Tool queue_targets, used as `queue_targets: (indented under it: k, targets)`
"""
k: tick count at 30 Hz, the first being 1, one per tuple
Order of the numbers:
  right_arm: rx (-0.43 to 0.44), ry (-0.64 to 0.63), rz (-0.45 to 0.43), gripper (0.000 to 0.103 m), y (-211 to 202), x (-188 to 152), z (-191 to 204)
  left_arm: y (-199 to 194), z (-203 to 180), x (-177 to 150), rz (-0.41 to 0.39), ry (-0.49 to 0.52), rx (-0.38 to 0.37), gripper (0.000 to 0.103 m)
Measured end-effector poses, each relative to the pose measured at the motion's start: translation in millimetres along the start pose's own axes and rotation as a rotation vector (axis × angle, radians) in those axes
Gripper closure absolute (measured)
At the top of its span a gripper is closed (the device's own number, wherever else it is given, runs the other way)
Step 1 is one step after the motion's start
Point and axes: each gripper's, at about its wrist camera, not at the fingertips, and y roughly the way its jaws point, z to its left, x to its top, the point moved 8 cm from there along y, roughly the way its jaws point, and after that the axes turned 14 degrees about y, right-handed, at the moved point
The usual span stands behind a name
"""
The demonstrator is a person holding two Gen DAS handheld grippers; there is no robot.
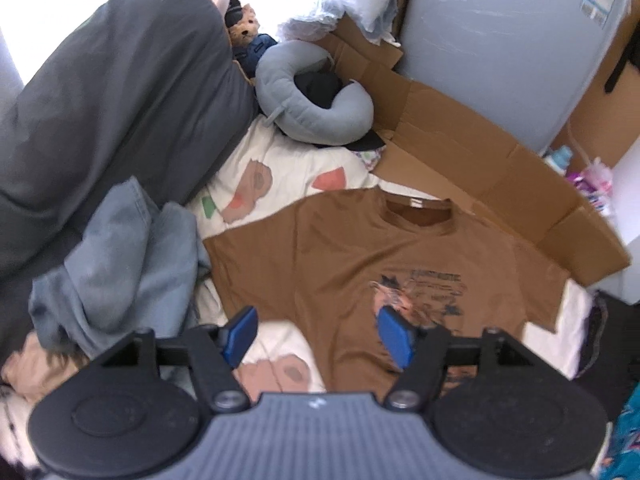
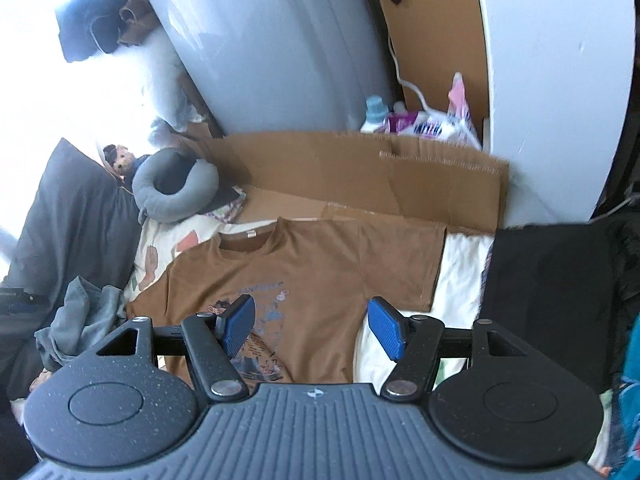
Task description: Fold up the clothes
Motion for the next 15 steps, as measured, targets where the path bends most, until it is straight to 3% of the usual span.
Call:
queue_targets:
  k: [8,12,15]
  targets:
    - [0.019,-0.047,-0.026,0.030,-53.7,7.0,13.9,-31.6,-14.9,-28.9,-0.007,-0.055,-0.058,0.033]
    - [0.029,-0.067,-0.038,0.030,-75.4,11.6,13.1,-37.0,-13.2,-34.9,-0.003,-0.044,-0.004,0.033]
    - [0.024,-0.075,-0.049,0.030,-89.6,17.0,5.3,-41.5,-11.6,-41.7,-0.003,-0.082,-0.018,0.033]
